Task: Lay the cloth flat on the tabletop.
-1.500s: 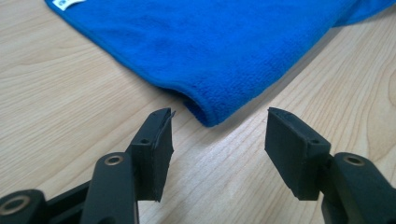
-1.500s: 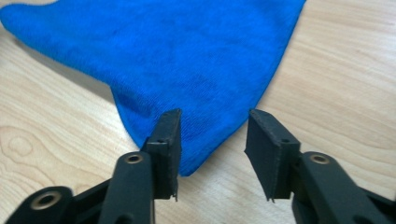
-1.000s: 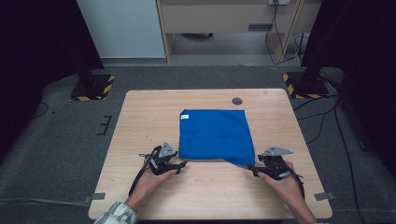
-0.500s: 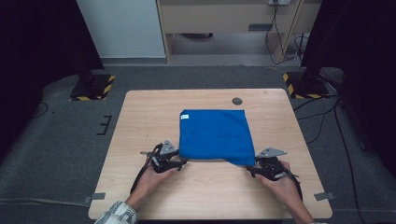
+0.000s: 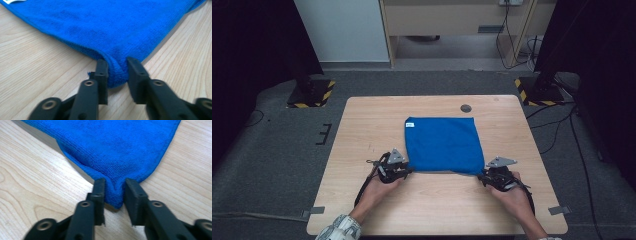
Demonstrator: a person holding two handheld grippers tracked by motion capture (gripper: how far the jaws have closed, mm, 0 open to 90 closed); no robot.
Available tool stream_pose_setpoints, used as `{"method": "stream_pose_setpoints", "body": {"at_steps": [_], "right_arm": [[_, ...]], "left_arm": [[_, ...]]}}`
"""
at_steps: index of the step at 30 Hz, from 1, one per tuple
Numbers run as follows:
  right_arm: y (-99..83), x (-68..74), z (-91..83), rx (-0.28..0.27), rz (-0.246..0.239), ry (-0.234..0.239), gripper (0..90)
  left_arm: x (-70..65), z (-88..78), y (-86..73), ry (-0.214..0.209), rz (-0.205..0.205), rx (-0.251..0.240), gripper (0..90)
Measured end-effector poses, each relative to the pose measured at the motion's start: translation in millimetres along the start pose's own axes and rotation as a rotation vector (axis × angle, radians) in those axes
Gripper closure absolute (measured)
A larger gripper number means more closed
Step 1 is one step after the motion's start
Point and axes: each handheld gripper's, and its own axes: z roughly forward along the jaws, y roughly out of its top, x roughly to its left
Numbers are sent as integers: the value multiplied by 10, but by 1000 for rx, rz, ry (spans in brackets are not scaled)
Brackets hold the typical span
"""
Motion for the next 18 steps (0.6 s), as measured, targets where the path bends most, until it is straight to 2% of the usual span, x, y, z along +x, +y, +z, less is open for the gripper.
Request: {"method": "stream_pose_setpoints", "body": {"at_steps": [3, 9, 13, 18], "right_arm": [[15, -15, 8, 4, -6, 6, 813], [87, -36, -11, -24, -8, 10, 847], [157, -118, -8, -38, -2, 1, 847], [214, -257, 70, -32, 20, -8, 847]], "left_arm": [[-21, -11, 38, 8, 6, -8, 826], [57, -35, 141, 3, -20, -23, 846], [149, 41, 275, 6, -38, -18, 845], [328, 226, 470, 2, -71, 21, 840]]}}
